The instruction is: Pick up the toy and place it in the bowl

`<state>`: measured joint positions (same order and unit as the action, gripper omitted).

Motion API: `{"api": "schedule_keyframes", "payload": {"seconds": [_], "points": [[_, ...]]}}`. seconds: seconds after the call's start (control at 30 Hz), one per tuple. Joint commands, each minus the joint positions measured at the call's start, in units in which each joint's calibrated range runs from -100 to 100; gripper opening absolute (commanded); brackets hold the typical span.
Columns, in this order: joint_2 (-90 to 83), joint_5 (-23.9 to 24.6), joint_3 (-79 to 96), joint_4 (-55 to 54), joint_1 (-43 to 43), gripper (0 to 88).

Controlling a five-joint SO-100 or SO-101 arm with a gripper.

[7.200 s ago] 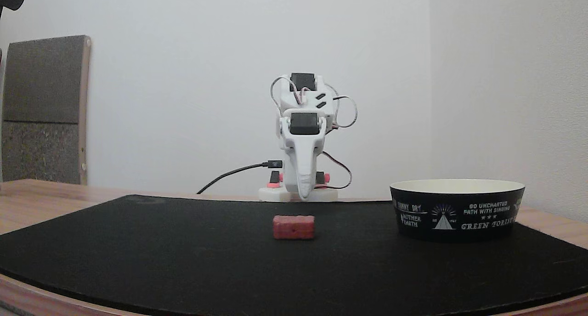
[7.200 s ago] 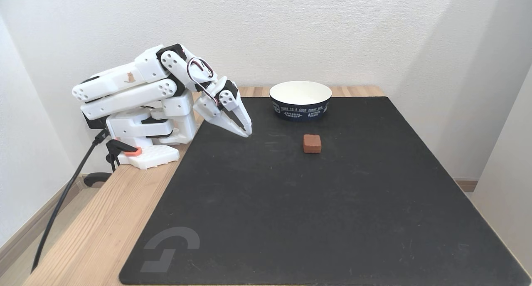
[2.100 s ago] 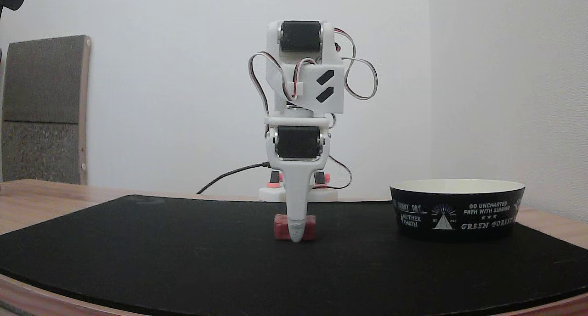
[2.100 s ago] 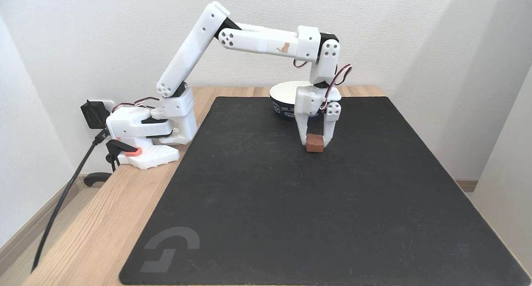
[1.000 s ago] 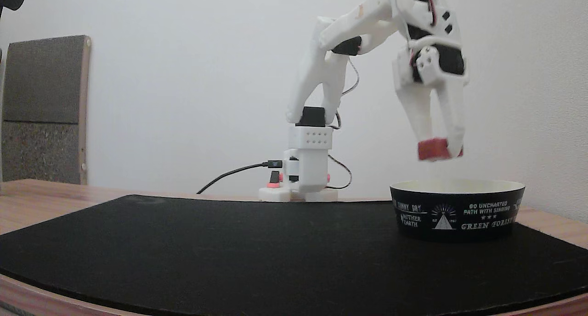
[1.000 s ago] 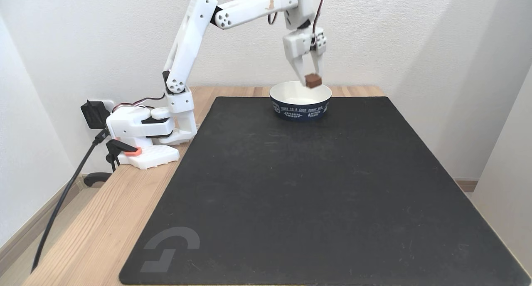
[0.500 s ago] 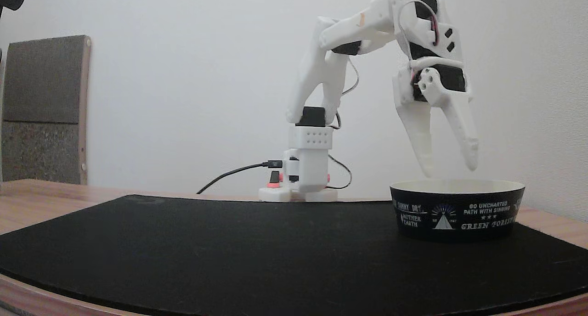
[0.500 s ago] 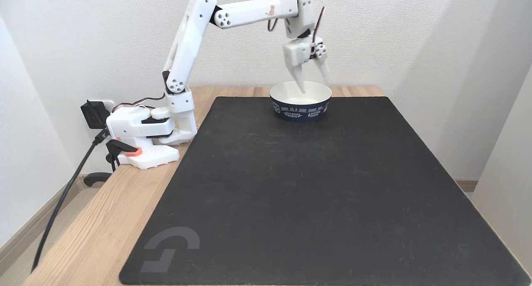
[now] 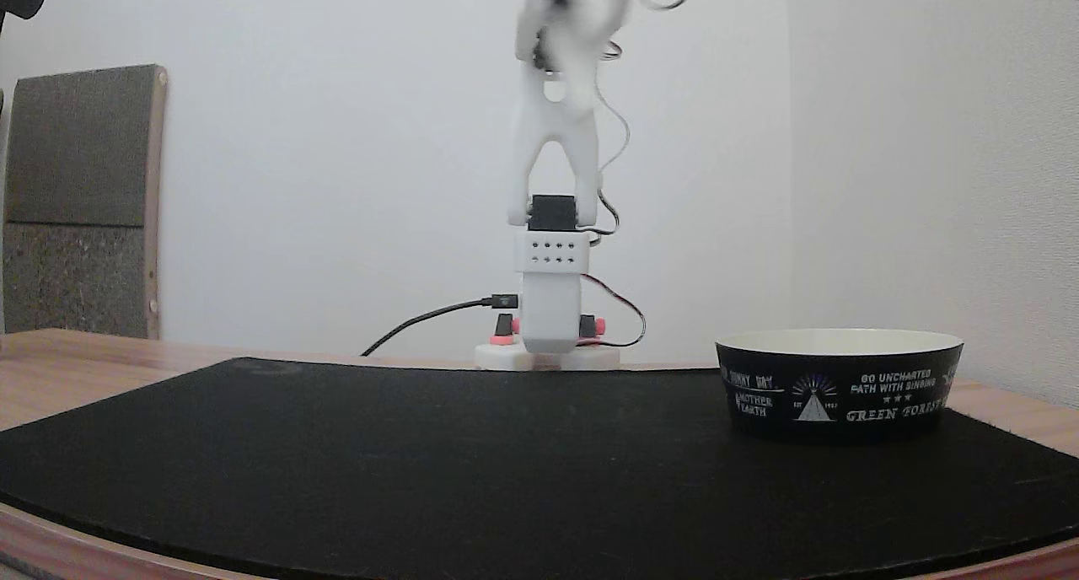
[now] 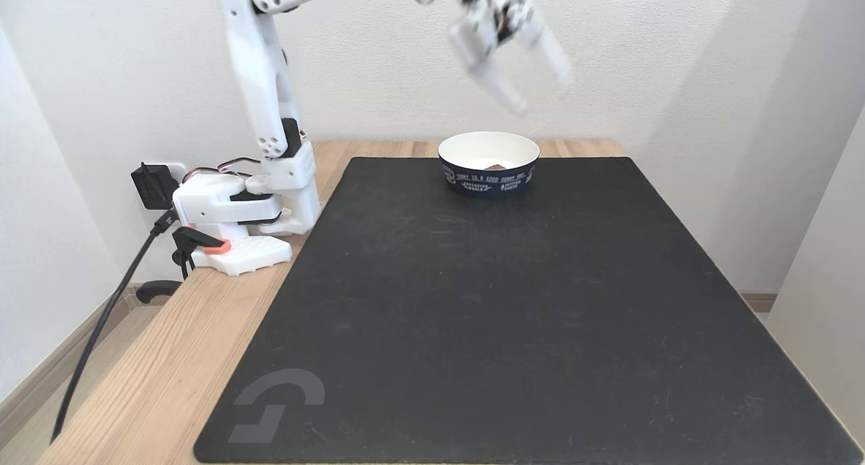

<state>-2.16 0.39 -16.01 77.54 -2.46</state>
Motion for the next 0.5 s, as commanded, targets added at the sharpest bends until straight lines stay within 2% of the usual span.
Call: {"api": "schedule_keyframes", "payload": {"seconds": [0.0, 0.2, 0.47], "points": [[-13.6, -0.3, 27.5, -0.6, 2.7, 2.2], [-37.0, -0.3, 59.1, -7.9, 4.0, 3.4], [-60.3, -0.3, 82.8, -15.6, 3.9, 3.9]]}}
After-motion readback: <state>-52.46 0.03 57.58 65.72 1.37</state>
